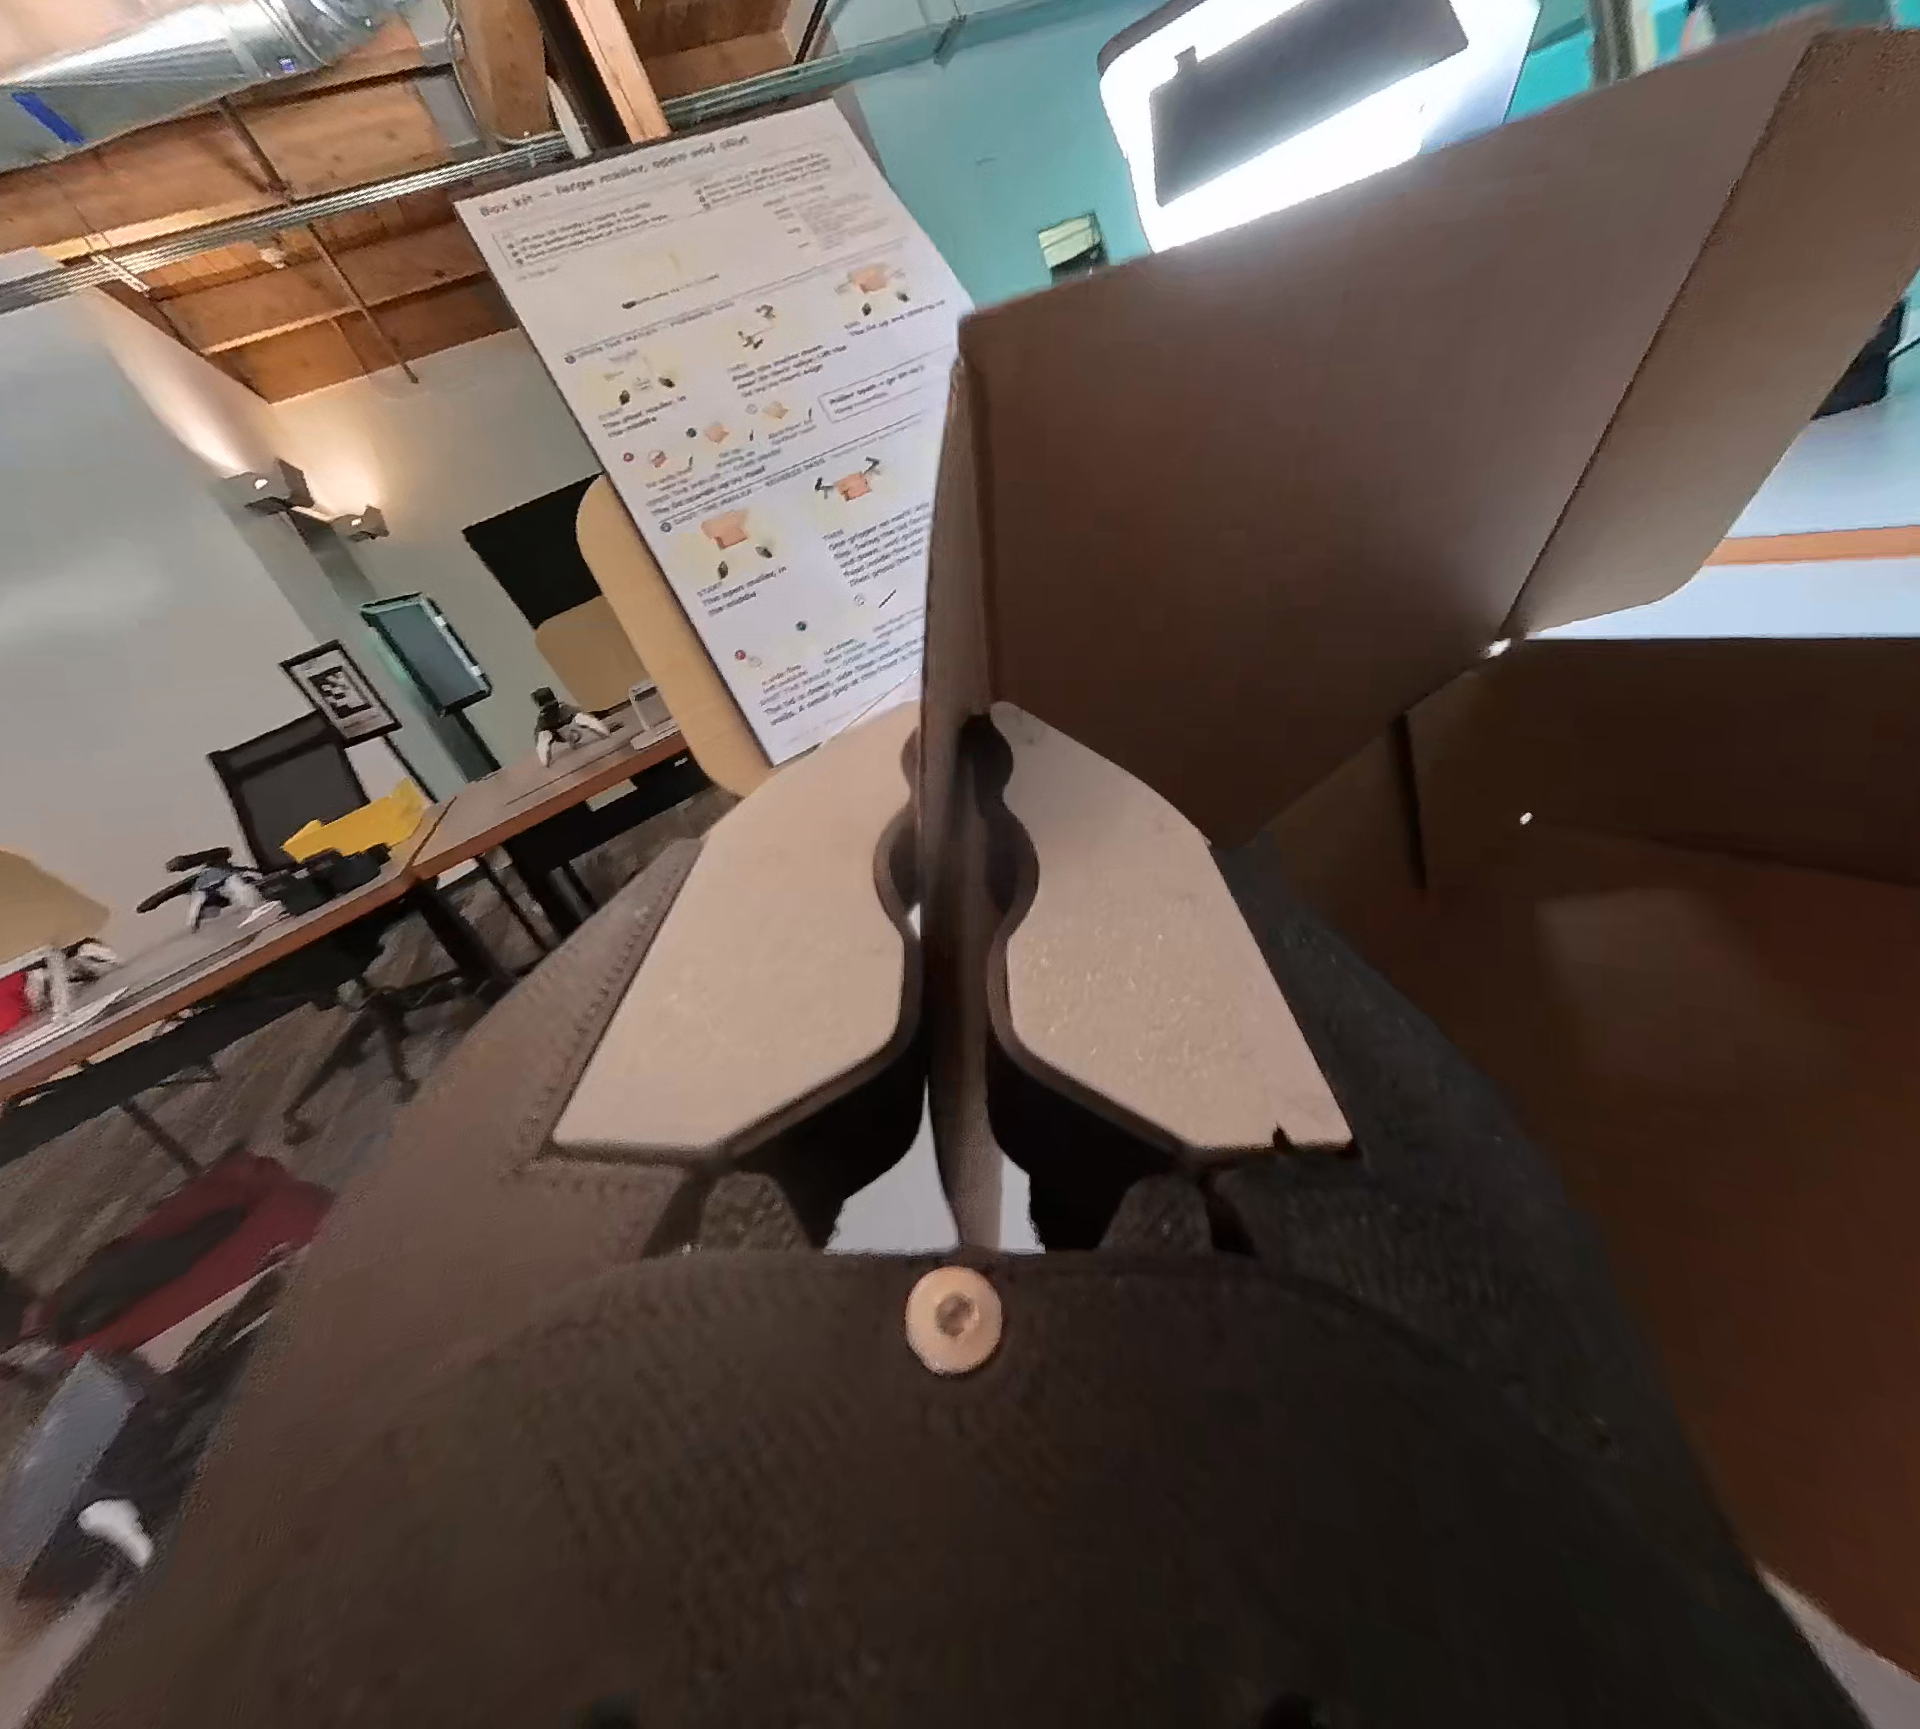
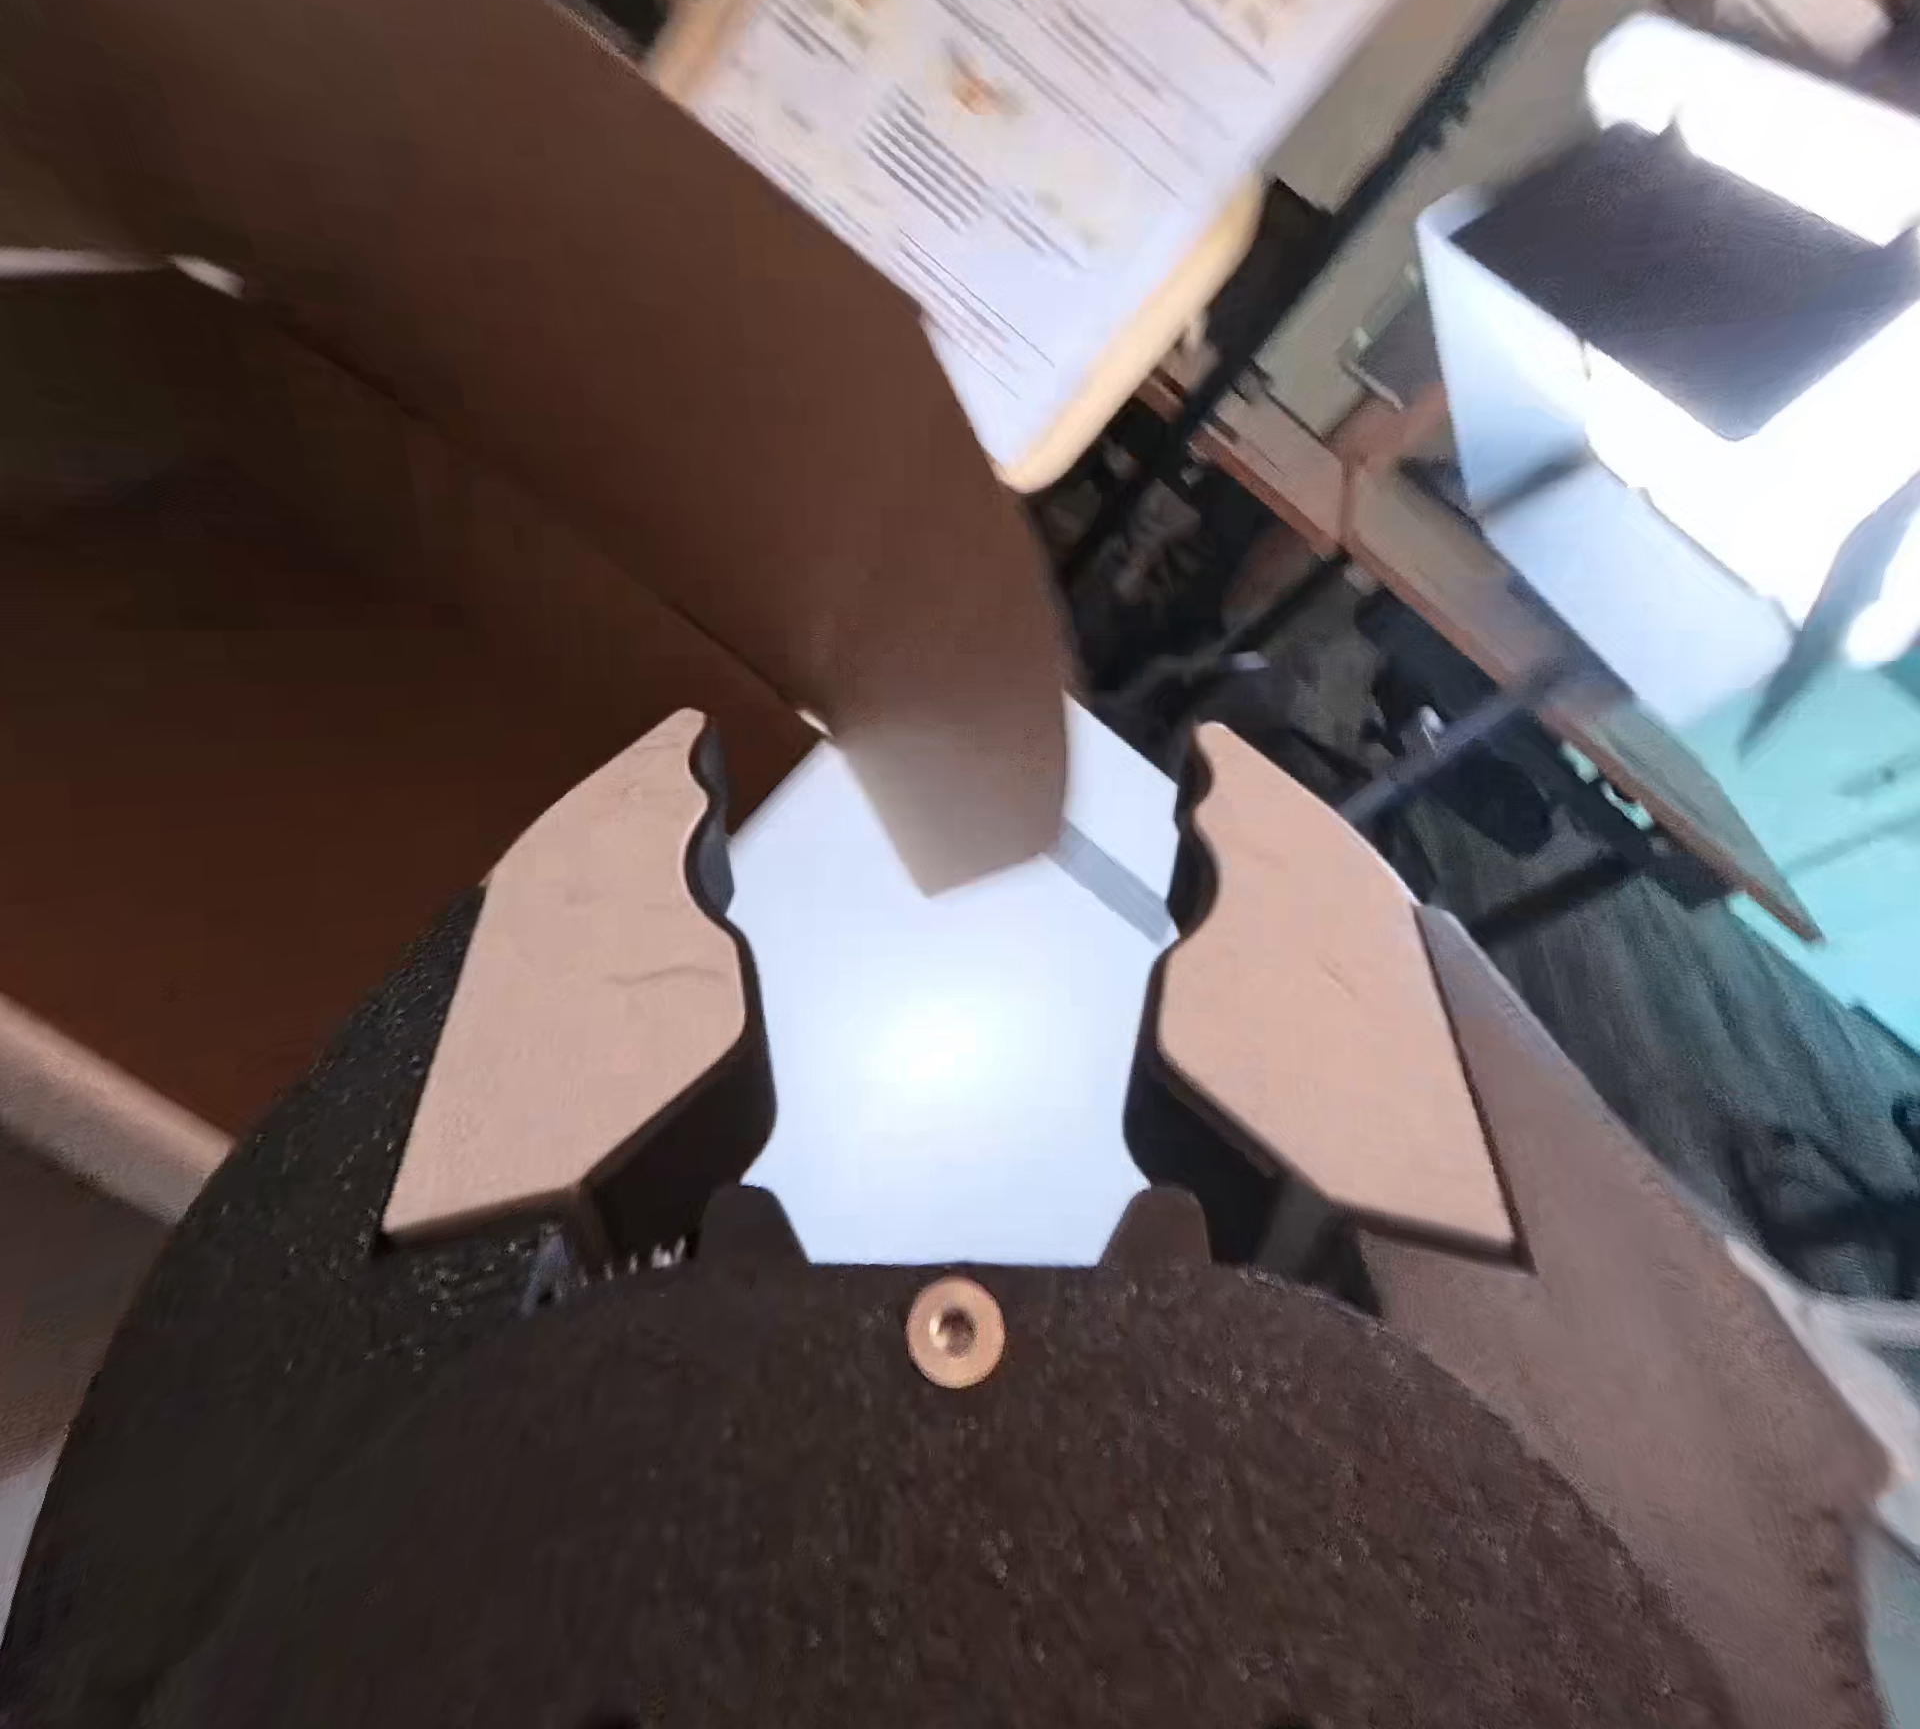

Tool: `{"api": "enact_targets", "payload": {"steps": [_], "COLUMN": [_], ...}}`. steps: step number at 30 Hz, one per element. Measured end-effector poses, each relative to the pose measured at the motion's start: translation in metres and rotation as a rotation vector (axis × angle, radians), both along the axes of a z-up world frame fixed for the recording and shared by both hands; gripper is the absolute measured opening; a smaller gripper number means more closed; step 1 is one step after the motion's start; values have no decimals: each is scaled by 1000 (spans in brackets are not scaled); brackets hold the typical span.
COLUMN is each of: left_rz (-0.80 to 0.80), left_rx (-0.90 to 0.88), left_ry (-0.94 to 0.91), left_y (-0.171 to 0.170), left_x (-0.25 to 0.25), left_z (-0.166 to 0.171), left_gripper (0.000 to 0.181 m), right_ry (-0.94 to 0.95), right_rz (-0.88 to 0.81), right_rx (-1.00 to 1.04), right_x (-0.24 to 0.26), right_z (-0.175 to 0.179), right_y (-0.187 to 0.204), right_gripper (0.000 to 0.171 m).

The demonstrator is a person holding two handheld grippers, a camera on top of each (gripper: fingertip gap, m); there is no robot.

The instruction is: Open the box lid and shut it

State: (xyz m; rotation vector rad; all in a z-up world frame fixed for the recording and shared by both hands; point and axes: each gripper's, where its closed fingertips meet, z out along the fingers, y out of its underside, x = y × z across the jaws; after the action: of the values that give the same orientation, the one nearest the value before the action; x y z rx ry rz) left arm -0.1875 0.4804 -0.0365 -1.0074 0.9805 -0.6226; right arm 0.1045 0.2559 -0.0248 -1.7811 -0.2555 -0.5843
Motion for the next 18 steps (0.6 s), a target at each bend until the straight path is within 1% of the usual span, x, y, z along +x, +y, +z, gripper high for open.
{"api": "enact_targets", "payload": {"steps": [1, 2, 3, 4, 6, 7, 9, 10, 11, 12, 13, 15, 18], "left_rz": [16, 32, 42, 44, 13, -5, -10, -4, -4, 0, 2, 19, 50], "left_rx": [14, 28, 36, 27, -21, -40, -36, -35, -49, -77, -106, -158, -236], "left_ry": [19, 40, 61, 83, 147, 167, 180, 191, 199, 205, 208, 226, 303], "left_y": [3, 8, 12, 17, 22, 23, 23, 24, 25, 26, 27, 29, 37], "left_x": [-2, -3, -4, -4, -1, 1, 3, 3, 4, 6, 7, 10, 21], "left_z": [-4, -10, -17, -25, -44, -52, -54, -53, -53, -51, -49, -40, -28], "left_gripper": [7, 9, 11, 14, 8, 5, 4, 4, 5, 5, 5, 5, 10], "right_ry": [22, 55, 112, 169, 201, 202, 238, 254, 279, 296, 290, 225, 266], "right_rz": [-28, -19, 15, 67, 148, 189, 256, 293, 339, 356, 309, 217, 81], "right_rx": [-17, -60, -106, -139, -175, -171, -135, -120, -104, -104, -116, -165, -218], "right_x": [33, 57, 70, 74, 71, 66, 55, 48, 37, 29, 27, 19, 4], "right_z": [-13, -34, -57, -77, -102, -104, -93, -85, -76, -69, -66, -62, -55], "right_y": [-3, 0, 7, 17, 40, 50, 68, 74, 78, 79, 81, 82, 86], "right_gripper": [87, 92, 94, 94, 91, 87, 74, 62, 44, 19, 4, 2, 4]}}
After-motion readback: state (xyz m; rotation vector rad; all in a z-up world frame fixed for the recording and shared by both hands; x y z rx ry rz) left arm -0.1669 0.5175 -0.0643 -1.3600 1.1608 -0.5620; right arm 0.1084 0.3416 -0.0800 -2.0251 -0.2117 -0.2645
